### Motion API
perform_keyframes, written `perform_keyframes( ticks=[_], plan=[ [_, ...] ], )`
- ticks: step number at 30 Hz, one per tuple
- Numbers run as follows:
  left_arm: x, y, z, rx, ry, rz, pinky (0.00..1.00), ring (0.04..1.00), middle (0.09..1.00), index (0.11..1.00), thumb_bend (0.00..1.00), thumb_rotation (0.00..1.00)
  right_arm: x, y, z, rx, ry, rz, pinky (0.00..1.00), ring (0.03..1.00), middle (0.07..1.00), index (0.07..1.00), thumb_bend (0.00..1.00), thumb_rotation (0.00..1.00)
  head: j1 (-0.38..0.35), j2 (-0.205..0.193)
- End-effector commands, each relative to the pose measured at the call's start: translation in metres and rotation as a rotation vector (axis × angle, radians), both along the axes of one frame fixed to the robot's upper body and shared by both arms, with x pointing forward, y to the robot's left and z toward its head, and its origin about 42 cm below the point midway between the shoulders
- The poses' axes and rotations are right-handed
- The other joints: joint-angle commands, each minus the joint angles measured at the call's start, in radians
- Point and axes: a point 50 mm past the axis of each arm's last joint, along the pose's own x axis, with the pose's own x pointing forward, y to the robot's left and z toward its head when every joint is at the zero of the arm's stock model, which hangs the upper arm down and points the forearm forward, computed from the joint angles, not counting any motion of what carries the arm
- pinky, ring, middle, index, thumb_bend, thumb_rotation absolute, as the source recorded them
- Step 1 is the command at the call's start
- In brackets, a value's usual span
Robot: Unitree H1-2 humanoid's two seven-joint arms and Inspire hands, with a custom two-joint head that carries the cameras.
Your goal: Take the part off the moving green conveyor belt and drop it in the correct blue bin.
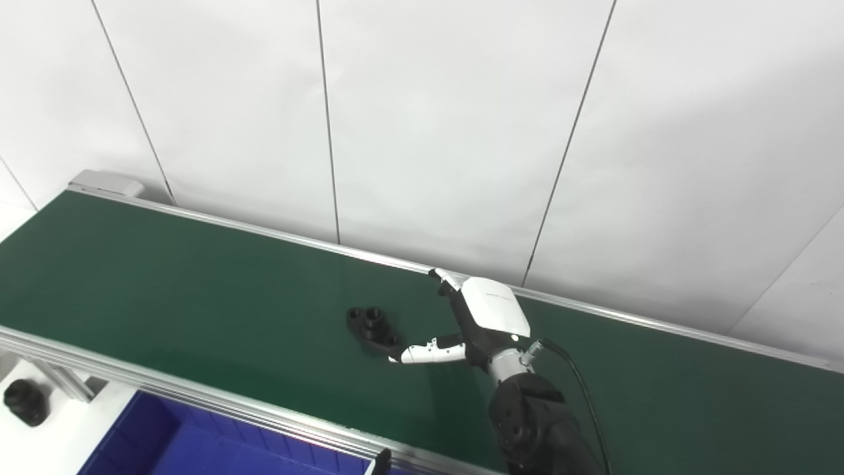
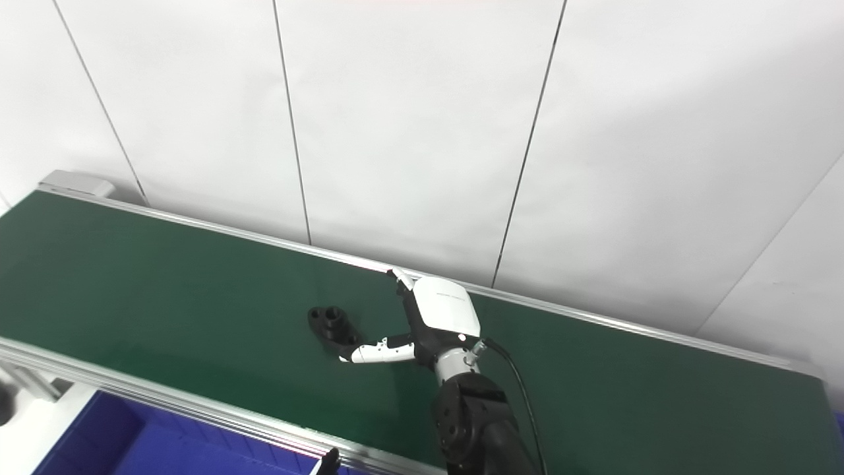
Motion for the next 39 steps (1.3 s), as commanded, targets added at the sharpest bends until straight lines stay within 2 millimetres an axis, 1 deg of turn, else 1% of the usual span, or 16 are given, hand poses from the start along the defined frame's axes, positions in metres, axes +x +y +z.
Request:
perform_keyframes(
  ticks=[1, 6, 9, 10, 13, 18, 20, 24, 25, 26, 28, 29, 30, 32, 35, 39],
  plan=[
    [-0.004, -0.059, 0.02, -0.158, -0.036, -0.006, 1.0, 0.991, 1.0, 1.0, 0.96, 0.98, 0.007, 0.022, 0.023, 0.056, -0.058, 0.018, 0.58, 0.719, 0.791, 0.893, 1.0, 0.66, 0.002, 0.001],
    [-0.005, -0.064, 0.022, -0.157, -0.045, -0.004, 1.0, 1.0, 1.0, 1.0, 0.91, 0.96, 0.011, 0.029, 0.018, 0.089, 0.013, 0.005, 0.56, 0.712, 0.795, 0.882, 1.0, 0.66, 0.018, 0.009],
    [-0.005, -0.066, 0.023, -0.16, -0.05, -0.007, 1.0, 1.0, 1.0, 1.0, 0.88, 0.95, 0.012, 0.034, 0.014, 0.08, 0.033, 0.017, 0.47, 0.589, 0.695, 0.832, 1.0, 0.67, 0.024, 0.012],
    [-0.005, -0.067, 0.024, -0.163, -0.049, -0.008, 1.0, 1.0, 1.0, 1.0, 0.88, 0.95, 0.012, 0.037, 0.012, 0.072, 0.039, 0.019, 0.46, 0.583, 0.691, 0.83, 1.0, 0.67, 0.032, 0.015],
    [-0.005, -0.071, 0.026, -0.17, -0.049, -0.006, 1.0, 1.0, 1.0, 1.0, 0.87, 0.94, 0.009, 0.043, 0.004, 0.068, 0.063, 0.015, 0.38, 0.484, 0.605, 0.791, 1.0, 0.64, 0.044, 0.018],
    [-0.007, -0.079, 0.028, -0.175, -0.049, -0.008, 1.0, 1.0, 1.0, 1.0, 0.86, 0.94, 0.006, 0.045, -0.013, 0.077, 0.11, -0.018, 0.3, 0.39, 0.527, 0.765, 0.99, 0.6, 0.074, 0.022],
    [-0.008, -0.081, 0.029, -0.181, -0.051, -0.009, 1.0, 1.0, 1.0, 1.0, 0.84, 0.94, 0.004, 0.047, -0.018, 0.075, 0.118, -0.028, 0.3, 0.401, 0.539, 0.761, 0.97, 0.6, 0.082, 0.024],
    [-0.01, -0.088, 0.034, -0.195, -0.048, -0.002, 1.0, 1.0, 1.0, 1.0, 0.83, 0.94, -0.002, 0.056, -0.027, 0.017, 0.059, -0.029, 0.27, 0.36, 0.499, 0.733, 0.95, 0.6, 0.099, 0.028],
    [-0.01, -0.089, 0.035, -0.197, -0.049, -0.002, 1.0, 1.0, 1.0, 1.0, 0.82, 0.94, -0.003, 0.057, -0.03, -0.013, 0.033, -0.025, 0.24, 0.331, 0.469, 0.713, 0.88, 0.59, 0.101, 0.029],
    [-0.011, -0.091, 0.035, -0.197, -0.048, -0.002, 1.0, 1.0, 1.0, 1.0, 0.81, 0.94, -0.004, 0.058, -0.032, -0.044, 0.004, -0.021, 0.24, 0.32, 0.459, 0.706, 0.85, 0.59, 0.103, 0.029],
    [-0.012, -0.092, 0.037, -0.191, -0.04, -0.001, 0.99, 1.0, 1.0, 1.0, 0.81, 0.94, -0.004, 0.058, -0.04, -0.091, -0.041, -0.018, 0.19, 0.264, 0.396, 0.687, 0.74, 0.52, 0.107, 0.031],
    [-0.013, -0.093, 0.038, -0.188, -0.037, 0.0, 0.98, 1.0, 1.0, 1.0, 0.82, 0.95, -0.004, 0.057, -0.043, -0.106, -0.055, -0.019, 0.15, 0.217, 0.336, 0.665, 0.68, 0.4, 0.11, 0.032],
    [-0.013, -0.093, 0.038, -0.184, -0.035, 0.003, 0.97, 1.0, 1.0, 1.0, 0.82, 0.95, -0.003, 0.056, -0.047, -0.125, -0.07, -0.015, 0.13, 0.193, 0.304, 0.634, 0.65, 0.32, 0.11, 0.032],
    [-0.014, -0.094, 0.039, -0.181, -0.034, 0.007, 0.96, 1.0, 1.0, 1.0, 0.82, 0.96, -0.003, 0.054, -0.051, -0.15, -0.089, -0.01, 0.09, 0.146, 0.236, 0.52, 0.54, 0.17, 0.112, 0.033],
    [-0.015, -0.095, 0.04, -0.173, -0.034, 0.005, 0.95, 1.0, 1.0, 1.0, 0.79, 0.96, -0.004, 0.051, -0.06, -0.206, -0.099, -0.009, 0.07, 0.135, 0.219, 0.49, 0.52, 0.15, 0.115, 0.033],
    [-0.016, -0.095, 0.04, -0.173, -0.03, 0.001, 0.95, 1.0, 1.0, 1.0, 0.78, 0.97, -0.005, 0.05, -0.066, -0.233, -0.111, -0.011, 0.07, 0.137, 0.226, 0.488, 0.52, 0.16, 0.114, 0.034]
  ],
)
